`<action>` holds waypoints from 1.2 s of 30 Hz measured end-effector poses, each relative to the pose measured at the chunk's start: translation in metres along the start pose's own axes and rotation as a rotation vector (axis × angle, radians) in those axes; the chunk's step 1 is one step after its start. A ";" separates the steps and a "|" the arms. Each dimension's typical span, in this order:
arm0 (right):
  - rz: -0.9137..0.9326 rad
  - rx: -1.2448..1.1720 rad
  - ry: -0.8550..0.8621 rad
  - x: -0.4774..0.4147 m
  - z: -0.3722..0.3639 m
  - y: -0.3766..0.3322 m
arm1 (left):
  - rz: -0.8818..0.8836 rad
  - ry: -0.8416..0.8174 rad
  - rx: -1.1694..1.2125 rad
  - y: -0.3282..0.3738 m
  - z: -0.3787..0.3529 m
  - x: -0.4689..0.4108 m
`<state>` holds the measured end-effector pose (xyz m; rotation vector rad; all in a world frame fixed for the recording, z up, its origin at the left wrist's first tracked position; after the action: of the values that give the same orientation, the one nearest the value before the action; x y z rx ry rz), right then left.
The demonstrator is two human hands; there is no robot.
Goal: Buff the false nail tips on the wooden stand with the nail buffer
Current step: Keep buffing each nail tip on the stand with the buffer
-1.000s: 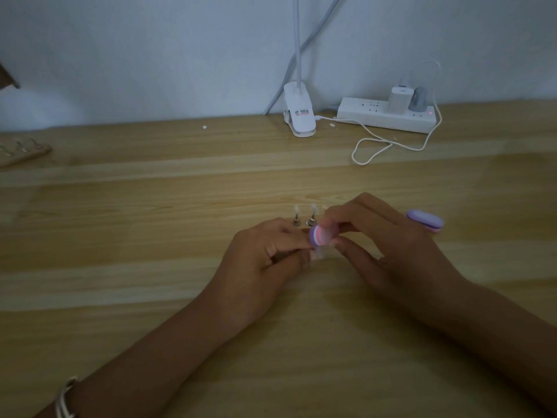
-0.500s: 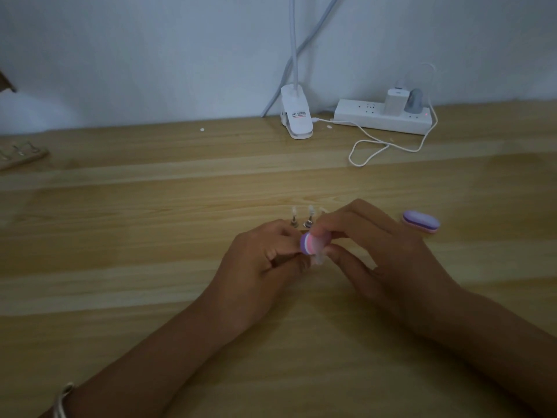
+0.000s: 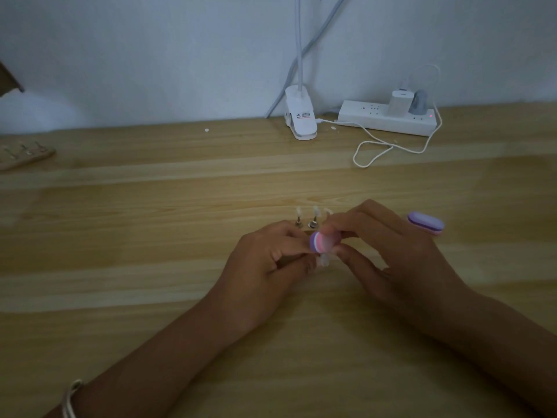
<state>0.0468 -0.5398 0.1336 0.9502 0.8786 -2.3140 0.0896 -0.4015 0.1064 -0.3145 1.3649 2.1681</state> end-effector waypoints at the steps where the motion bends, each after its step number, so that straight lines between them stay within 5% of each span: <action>1: -0.009 -0.001 0.014 0.000 0.001 0.002 | 0.009 0.011 0.015 -0.001 0.001 0.000; 8: 0.018 0.040 0.039 -0.001 0.007 0.001 | 0.172 0.121 0.169 -0.013 0.009 0.002; 36: 0.132 0.066 0.002 0.001 0.000 0.003 | 0.060 0.092 0.109 -0.005 0.007 -0.001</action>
<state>0.0483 -0.5417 0.1320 1.0069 0.7222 -2.2418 0.0934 -0.3937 0.1066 -0.3389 1.5557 2.1409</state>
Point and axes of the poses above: each hand's wrist, its own x-axis away from the middle knuckle, its own z-axis out of the back of the hand, y = z × x, the point moved 7 cm from there along -x, towards the middle knuckle, and after that the axes turned 13 degrees about y, right-handed, at the moved point
